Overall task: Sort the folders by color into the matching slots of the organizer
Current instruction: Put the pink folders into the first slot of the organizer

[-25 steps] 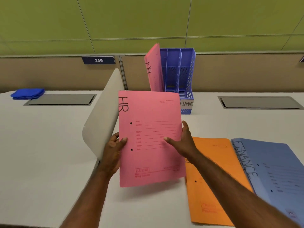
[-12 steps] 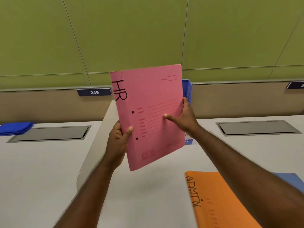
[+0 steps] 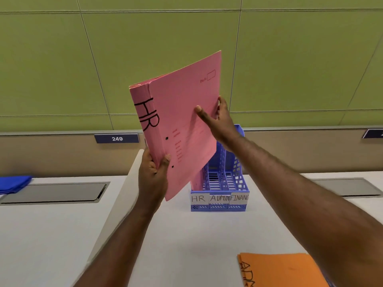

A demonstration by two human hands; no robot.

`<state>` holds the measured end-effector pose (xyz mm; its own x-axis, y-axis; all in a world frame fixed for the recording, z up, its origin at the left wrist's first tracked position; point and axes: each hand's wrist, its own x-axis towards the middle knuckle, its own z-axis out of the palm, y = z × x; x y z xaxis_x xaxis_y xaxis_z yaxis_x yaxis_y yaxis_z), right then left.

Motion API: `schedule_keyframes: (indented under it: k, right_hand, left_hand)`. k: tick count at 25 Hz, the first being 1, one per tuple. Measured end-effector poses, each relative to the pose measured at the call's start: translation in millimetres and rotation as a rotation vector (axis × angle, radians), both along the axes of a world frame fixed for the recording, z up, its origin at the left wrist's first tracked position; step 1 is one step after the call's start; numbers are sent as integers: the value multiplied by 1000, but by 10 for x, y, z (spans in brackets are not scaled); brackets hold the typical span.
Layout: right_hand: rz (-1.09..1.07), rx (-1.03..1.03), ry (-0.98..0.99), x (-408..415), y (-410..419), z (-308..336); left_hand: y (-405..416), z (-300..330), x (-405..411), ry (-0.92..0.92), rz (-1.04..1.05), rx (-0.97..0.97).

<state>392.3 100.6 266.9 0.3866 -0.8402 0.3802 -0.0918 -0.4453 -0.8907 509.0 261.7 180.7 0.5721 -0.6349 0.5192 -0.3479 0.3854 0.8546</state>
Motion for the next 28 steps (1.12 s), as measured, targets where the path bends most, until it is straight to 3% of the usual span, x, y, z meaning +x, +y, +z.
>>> schedule_keyframes:
  k: [11,18,28]
  right_hand:
    - [168,-145,-43,383,-328,738]
    - [234,-186,-1,359,-621,604]
    - [200,-395,261,340,-972,253]
  left_hand:
    - [-705,-73,-274,-71,237,-133]
    - [-1195,-209,-215,-26,180,-71]
    - [-1659,-611,-161,77,107,1]
